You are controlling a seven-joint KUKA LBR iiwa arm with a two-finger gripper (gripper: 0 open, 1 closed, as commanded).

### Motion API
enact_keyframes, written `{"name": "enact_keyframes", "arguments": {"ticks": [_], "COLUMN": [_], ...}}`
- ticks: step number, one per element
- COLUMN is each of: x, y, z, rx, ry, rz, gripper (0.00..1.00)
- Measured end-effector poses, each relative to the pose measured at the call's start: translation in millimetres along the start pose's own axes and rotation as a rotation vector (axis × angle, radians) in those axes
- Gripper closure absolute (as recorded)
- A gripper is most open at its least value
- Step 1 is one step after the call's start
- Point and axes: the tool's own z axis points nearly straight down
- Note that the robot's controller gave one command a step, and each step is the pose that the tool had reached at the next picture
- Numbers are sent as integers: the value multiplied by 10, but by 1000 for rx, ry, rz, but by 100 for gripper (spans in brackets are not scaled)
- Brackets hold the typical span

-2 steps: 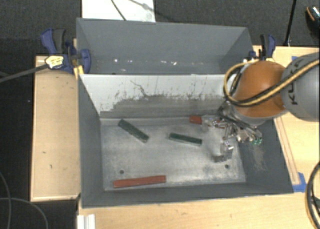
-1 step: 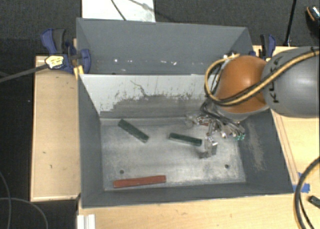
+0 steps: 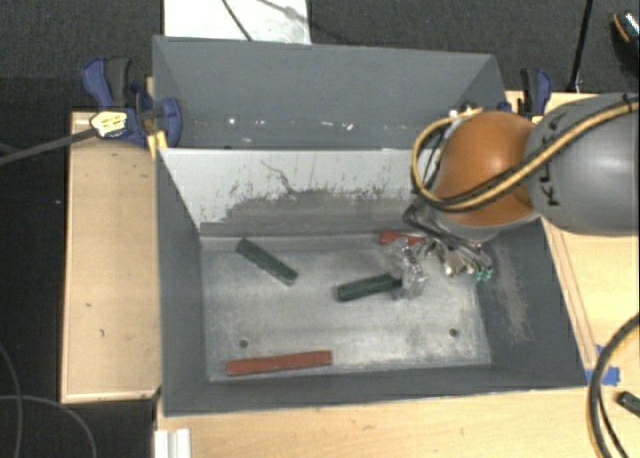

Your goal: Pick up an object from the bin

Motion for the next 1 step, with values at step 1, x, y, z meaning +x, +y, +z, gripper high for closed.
{"name": "enact_keyframes", "arguments": {"ticks": [1], "x": [175], "y": [215], "z": [-1447], "rx": [3], "ry": [-2], "rz": [-231], "gripper": [100]}}
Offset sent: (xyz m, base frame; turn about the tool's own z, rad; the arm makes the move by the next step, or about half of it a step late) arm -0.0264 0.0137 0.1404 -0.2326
